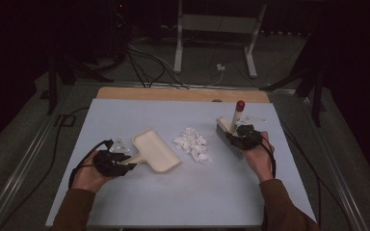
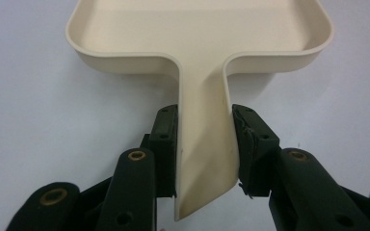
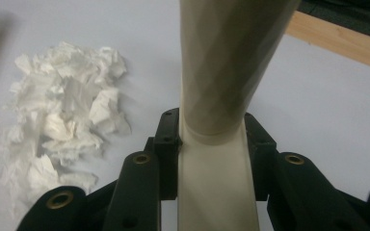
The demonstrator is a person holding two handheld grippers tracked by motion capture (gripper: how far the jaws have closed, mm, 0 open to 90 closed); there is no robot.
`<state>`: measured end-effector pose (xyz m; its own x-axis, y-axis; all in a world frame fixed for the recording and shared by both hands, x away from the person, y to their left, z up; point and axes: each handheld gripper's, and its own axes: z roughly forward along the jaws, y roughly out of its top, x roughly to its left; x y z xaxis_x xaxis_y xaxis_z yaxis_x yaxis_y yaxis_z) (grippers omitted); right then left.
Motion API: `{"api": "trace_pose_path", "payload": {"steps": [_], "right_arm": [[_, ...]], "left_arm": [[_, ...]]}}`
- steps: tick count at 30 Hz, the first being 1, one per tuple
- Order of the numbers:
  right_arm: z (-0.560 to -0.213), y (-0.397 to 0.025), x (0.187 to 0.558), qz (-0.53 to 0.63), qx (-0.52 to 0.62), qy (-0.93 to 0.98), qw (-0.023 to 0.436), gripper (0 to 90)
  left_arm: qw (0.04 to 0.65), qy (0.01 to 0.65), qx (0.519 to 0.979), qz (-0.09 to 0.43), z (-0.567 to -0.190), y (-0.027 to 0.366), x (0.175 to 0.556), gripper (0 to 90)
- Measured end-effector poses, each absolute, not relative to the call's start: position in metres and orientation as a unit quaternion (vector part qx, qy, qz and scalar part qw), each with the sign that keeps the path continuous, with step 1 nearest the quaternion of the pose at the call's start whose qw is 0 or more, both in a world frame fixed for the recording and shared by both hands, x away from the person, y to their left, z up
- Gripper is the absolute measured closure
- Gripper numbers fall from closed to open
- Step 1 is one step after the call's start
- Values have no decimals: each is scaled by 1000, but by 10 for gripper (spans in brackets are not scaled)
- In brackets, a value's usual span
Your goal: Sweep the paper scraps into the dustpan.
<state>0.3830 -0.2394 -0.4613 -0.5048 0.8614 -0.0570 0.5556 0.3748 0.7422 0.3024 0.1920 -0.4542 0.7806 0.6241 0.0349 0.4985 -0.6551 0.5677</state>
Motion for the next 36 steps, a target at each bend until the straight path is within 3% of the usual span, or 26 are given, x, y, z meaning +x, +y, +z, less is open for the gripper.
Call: {"api": "trace_pose_path", "payload": {"steps": [21, 36], "right_arm": [[-445, -214, 412, 363, 430, 798, 215, 669], [-455, -191, 431, 349, 384, 825, 224, 670]], "left_arm": [[283, 299, 906, 96, -456, 185, 303, 659], [287, 290, 909, 86, -459, 180, 303, 658]]}}
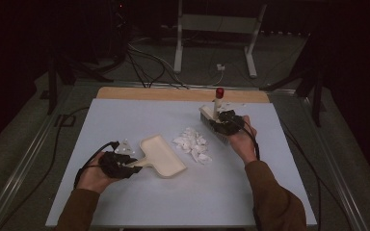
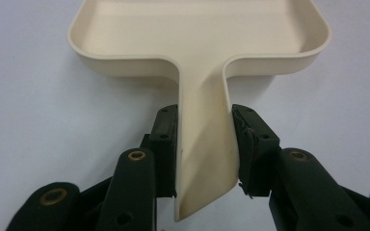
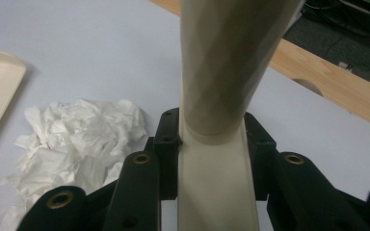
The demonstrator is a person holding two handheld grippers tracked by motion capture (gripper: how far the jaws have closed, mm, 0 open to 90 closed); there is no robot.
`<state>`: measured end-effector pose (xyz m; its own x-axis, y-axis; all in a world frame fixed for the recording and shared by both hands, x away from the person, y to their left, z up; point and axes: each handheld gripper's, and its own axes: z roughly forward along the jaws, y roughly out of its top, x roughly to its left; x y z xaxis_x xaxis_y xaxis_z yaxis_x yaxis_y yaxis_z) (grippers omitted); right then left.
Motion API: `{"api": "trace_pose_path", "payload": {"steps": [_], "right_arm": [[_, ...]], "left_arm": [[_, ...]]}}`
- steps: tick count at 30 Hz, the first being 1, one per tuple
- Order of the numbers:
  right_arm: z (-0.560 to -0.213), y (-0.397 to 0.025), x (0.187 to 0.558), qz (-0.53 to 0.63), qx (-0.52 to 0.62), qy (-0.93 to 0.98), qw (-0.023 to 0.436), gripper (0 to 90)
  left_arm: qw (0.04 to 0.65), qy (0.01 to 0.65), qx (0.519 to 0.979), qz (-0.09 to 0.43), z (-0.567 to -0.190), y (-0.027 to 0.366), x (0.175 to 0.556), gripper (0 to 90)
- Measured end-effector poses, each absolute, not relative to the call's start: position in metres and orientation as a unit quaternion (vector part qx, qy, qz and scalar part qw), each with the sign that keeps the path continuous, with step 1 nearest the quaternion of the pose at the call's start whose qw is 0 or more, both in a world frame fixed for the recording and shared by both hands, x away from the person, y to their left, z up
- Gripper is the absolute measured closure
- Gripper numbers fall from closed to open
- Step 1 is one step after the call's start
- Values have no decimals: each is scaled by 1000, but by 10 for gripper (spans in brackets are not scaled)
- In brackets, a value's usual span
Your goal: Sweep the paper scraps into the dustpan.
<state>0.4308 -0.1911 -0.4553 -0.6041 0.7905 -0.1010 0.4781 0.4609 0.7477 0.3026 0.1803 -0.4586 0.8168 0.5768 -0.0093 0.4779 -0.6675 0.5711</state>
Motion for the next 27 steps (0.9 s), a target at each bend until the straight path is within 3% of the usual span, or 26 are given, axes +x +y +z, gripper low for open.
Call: {"api": "trace_pose_path", "payload": {"steps": [27], "right_arm": [[-473, -157, 423, 348, 298, 865, 205, 669]], "left_arm": [[284, 283, 913, 78, -462, 176, 303, 658]]}}
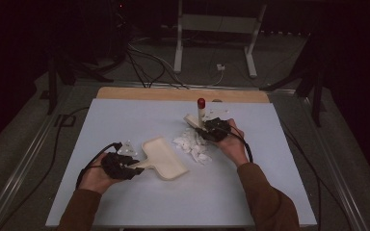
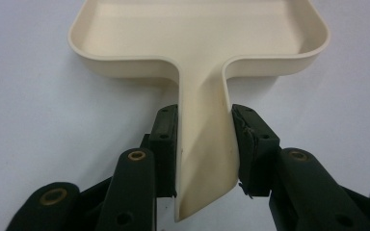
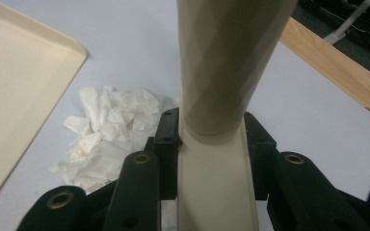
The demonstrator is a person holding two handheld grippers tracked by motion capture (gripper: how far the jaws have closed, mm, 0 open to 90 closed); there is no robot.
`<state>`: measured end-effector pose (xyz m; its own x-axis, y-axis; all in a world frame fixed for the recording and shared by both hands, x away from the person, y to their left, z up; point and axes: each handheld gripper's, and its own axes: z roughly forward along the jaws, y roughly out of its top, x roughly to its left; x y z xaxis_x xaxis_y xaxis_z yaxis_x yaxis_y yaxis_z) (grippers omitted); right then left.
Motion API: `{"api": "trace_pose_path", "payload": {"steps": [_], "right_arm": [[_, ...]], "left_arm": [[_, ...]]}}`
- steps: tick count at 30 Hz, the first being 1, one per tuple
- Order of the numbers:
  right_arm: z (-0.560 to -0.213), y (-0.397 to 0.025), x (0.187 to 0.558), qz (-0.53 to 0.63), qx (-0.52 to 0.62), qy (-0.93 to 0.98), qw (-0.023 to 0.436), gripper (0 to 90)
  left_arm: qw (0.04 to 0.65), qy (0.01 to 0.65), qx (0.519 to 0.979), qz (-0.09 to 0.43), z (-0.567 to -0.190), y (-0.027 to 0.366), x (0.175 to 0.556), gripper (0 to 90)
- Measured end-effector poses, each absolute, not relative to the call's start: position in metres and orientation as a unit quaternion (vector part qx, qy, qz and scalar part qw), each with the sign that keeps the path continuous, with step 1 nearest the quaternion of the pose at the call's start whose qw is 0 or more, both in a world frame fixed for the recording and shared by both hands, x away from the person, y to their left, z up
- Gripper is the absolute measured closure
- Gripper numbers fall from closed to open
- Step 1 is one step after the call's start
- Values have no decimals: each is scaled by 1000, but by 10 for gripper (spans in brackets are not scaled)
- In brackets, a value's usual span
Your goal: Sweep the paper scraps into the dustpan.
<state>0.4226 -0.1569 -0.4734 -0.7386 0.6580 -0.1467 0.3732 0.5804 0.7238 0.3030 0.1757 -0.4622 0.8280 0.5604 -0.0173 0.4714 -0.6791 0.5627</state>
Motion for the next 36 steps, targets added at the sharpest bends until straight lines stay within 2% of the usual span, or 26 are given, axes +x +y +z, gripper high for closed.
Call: {"api": "trace_pose_path", "payload": {"steps": [36], "right_arm": [[-474, -138, 402, 359, 224, 886, 190, 669]], "left_arm": [[284, 278, 915, 74, -463, 173, 303, 658]]}}
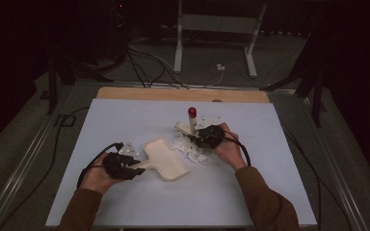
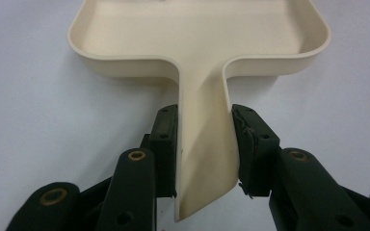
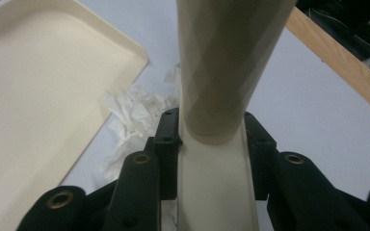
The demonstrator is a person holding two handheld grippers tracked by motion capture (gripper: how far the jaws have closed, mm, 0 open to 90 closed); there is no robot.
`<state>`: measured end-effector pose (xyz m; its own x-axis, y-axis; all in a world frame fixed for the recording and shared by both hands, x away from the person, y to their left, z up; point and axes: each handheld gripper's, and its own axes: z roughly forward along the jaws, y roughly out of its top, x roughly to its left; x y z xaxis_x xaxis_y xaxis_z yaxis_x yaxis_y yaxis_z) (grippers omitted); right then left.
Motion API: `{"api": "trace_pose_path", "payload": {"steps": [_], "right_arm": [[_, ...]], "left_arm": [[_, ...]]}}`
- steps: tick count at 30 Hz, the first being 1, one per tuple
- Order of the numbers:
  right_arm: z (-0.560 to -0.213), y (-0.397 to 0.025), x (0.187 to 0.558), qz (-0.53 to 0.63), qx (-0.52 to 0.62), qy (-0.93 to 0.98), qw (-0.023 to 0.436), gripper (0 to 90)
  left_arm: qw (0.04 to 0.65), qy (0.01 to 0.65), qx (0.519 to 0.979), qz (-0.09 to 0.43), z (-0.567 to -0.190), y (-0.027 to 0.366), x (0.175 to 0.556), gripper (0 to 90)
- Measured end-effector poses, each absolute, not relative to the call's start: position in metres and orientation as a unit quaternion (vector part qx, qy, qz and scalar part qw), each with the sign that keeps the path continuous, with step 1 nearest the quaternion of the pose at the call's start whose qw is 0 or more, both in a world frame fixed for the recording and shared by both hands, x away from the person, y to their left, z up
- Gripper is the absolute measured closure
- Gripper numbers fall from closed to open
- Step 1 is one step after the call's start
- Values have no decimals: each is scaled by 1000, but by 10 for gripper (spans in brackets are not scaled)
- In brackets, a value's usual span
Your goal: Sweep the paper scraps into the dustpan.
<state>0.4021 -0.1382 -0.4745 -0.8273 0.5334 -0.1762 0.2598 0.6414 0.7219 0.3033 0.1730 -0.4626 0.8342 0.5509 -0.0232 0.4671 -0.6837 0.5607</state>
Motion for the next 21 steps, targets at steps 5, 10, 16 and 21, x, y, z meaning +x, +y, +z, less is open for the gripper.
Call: {"api": "trace_pose_path", "payload": {"steps": [5, 10, 16, 21], "right_arm": [[-475, -136, 400, 360, 217, 887, 188, 669], [-475, -135, 398, 362, 212, 889, 187, 669], [-475, -132, 395, 365, 206, 889, 183, 669], [-475, -130, 393, 366, 200, 890, 183, 669]], "left_arm": [[283, 278, 915, 73, -463, 173, 304, 658], [283, 277, 915, 73, -463, 173, 304, 658], [283, 277, 915, 73, -462, 173, 304, 658], [284, 278, 915, 73, -463, 173, 304, 658]]}}
